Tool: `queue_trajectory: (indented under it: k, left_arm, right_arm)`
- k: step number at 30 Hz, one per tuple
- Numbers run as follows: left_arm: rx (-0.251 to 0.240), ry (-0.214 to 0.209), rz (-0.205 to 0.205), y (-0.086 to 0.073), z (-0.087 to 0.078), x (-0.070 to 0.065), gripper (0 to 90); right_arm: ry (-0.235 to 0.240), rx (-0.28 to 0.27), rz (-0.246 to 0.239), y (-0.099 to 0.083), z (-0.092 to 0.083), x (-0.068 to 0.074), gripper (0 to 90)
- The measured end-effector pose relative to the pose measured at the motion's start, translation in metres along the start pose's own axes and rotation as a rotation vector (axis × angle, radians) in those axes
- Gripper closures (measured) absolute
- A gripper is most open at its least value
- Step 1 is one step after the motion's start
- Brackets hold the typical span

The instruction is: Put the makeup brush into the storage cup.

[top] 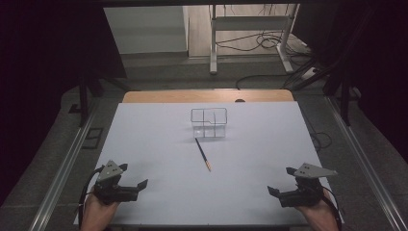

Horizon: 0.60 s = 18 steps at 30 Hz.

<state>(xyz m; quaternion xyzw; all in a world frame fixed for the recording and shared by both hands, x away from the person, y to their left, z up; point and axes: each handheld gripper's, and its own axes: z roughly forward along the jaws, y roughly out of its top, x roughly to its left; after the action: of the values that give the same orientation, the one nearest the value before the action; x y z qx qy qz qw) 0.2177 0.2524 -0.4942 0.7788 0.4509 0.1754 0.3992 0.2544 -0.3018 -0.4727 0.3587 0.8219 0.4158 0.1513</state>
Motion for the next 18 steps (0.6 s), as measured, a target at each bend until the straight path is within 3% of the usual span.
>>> queue_trajectory:
  k: [7,18]
  left_arm:
    - [-0.022,-0.024,-0.008,0.0004,-0.0001,0.0004,5.1]
    - [0.036,-0.011,0.005,0.0014,0.0036,-0.0017,5.4]
  right_arm:
    - [0.023,-0.033,-0.011,0.0002,0.0009,0.0018,0.7]
    - [0.029,-0.031,-0.027,0.0006,0.0027,0.0035,2.0]
